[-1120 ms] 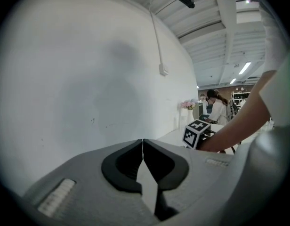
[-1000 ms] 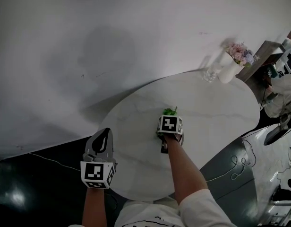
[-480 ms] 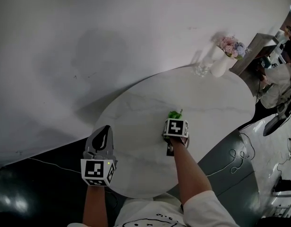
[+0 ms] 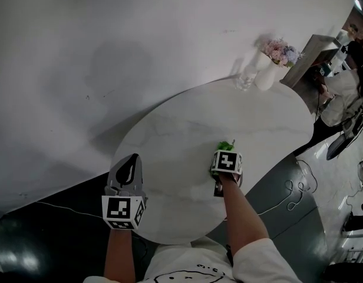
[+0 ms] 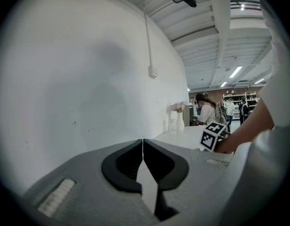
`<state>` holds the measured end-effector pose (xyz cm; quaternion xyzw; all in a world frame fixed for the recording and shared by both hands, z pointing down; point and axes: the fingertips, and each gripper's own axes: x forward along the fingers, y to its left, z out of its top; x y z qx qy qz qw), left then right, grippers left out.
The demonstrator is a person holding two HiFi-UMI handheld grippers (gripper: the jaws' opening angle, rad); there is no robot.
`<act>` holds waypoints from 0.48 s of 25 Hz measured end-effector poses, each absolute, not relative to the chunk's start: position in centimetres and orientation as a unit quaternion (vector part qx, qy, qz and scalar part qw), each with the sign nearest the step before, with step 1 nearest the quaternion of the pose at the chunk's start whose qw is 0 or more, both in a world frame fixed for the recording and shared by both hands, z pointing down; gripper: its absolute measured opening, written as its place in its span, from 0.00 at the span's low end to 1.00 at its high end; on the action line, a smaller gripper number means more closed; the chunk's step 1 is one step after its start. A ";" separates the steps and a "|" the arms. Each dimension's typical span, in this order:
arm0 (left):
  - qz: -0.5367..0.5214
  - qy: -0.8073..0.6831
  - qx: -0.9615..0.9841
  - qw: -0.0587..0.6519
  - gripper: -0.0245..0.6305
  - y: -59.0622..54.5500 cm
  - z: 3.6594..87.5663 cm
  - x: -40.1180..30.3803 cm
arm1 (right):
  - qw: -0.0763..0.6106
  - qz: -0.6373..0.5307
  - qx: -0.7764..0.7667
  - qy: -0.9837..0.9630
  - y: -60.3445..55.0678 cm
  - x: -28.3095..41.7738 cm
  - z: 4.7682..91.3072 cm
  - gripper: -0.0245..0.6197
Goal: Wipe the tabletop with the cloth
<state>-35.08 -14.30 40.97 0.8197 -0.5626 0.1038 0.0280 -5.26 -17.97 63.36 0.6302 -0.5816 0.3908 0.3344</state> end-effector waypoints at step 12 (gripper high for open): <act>0.102 -0.545 0.831 0.031 0.07 -14.1 41.2 -33.3 | 0.321 0.401 0.657 -0.551 -14.8 -1.6 63.3 0.10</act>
